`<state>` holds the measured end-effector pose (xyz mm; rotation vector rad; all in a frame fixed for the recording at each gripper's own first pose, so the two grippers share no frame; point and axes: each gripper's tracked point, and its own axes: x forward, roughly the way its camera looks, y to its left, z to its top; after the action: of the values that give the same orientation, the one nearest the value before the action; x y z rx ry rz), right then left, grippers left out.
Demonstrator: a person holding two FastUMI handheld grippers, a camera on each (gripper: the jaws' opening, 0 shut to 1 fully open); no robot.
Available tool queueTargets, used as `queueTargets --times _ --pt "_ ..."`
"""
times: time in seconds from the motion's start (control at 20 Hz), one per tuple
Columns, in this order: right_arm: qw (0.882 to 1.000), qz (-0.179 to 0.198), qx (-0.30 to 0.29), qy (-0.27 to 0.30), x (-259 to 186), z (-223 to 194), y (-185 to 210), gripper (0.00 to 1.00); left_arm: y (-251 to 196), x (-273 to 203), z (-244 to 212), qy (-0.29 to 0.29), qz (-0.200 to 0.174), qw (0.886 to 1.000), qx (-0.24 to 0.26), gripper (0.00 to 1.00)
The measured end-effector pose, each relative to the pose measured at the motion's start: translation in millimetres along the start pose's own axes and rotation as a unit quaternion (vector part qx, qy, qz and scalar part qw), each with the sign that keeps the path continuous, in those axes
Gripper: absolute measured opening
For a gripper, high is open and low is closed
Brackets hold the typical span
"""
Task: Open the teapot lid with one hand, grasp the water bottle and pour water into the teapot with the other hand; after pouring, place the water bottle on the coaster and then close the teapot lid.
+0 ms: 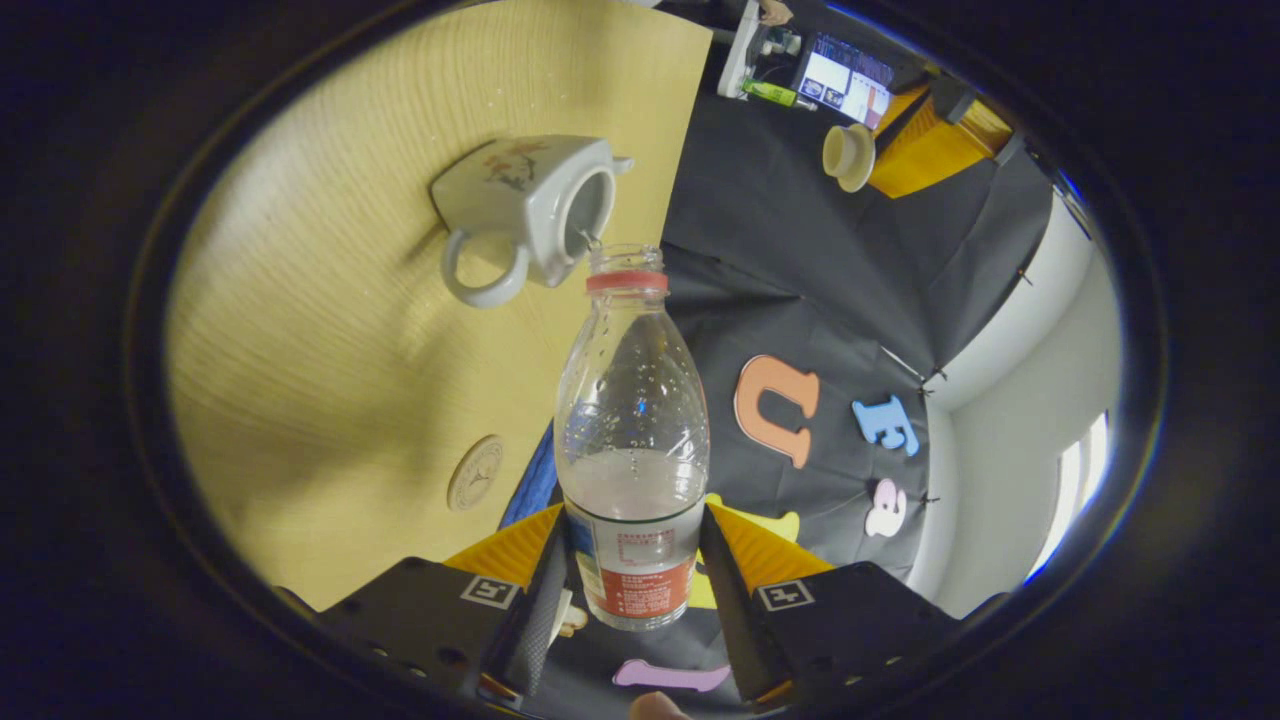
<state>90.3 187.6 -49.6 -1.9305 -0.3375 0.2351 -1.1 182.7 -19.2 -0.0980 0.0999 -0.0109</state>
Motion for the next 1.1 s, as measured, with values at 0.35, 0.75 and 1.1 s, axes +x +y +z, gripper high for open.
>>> queueTargets --times 0.35,0.75,1.1 --pt "1.0 -0.012 -0.024 -0.006 -1 2 -8 0.71 2 -1 0 -0.001 0.001 1.0 -0.002 0.04" --pt "0.998 -0.019 -0.053 -0.009 -2 2 -17 0.72 3 -1 -2 0.003 -0.001 1.0 -0.002 0.04" --pt "0.997 -0.026 -0.07 -0.016 -2 6 -23 0.72 3 -1 -2 0.004 -0.001 1.0 -0.002 0.04"
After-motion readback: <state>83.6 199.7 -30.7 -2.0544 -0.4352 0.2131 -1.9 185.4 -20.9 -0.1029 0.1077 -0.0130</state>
